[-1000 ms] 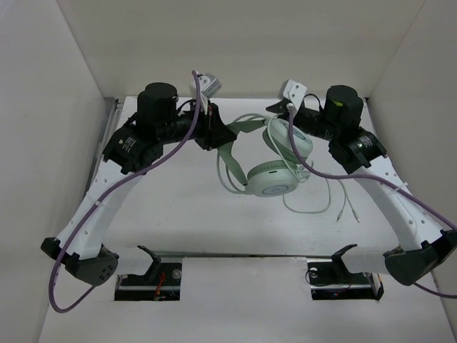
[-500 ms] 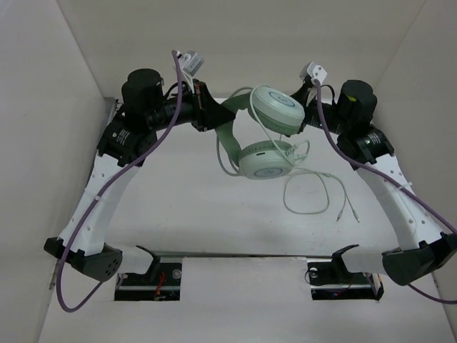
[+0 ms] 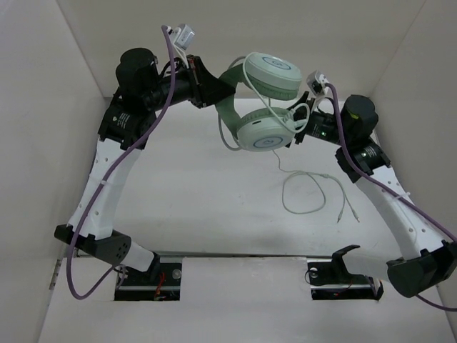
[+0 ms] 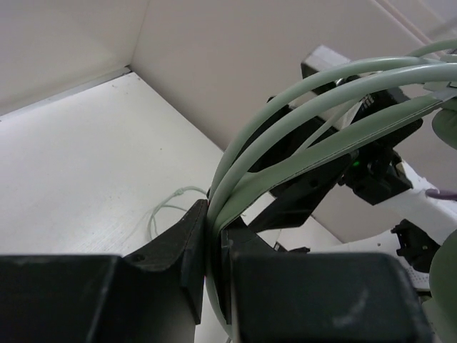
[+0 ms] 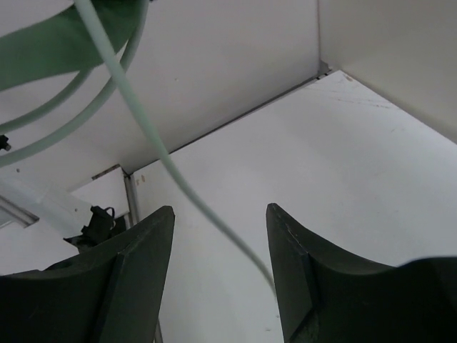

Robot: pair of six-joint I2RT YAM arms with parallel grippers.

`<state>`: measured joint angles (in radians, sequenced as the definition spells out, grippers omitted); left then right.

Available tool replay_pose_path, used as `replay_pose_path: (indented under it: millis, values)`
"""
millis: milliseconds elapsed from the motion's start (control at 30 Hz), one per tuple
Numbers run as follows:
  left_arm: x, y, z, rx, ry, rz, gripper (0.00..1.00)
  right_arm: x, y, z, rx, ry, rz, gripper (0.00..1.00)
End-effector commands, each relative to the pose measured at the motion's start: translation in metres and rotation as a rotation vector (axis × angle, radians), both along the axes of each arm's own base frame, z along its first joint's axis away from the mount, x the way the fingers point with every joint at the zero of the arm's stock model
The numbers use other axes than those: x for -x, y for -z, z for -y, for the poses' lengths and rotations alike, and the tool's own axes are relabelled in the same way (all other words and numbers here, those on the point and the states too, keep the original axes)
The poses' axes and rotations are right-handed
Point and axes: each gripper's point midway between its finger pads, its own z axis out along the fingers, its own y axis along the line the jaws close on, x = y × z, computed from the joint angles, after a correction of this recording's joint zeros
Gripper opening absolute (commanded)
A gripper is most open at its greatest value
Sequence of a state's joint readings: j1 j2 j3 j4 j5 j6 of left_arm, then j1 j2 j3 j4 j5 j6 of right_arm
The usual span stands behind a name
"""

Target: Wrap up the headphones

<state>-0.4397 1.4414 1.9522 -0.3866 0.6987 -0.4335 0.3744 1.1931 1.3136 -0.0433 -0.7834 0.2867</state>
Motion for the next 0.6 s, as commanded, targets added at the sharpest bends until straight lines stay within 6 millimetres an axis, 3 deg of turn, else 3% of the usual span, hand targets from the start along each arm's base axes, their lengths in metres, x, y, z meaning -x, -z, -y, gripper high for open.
replay_pose_path:
  millis: [0, 233, 433, 567]
  values:
    - [0.012, -0.053, -0.005, 0.109, 0.011, 0.099, 0.00, 0.009, -0.014, -0.004, -0.076, -0.033, 0.014, 0.61]
    - [0.007, -0.059, -0.004, 0.118, 0.006, 0.098, 0.00, -0.002, 0.002, -0.019, -0.111, -0.050, 0.005, 0.60]
    - [0.007, -0.054, -0.013, 0.122, -0.009, 0.065, 0.00, -0.038, 0.008, -0.025, -0.141, 0.044, 0.080, 0.58]
    - [0.009, -0.059, -0.023, 0.143, -0.032, 0.057, 0.00, -0.054, 0.027, -0.037, -0.094, 0.068, 0.117, 0.57]
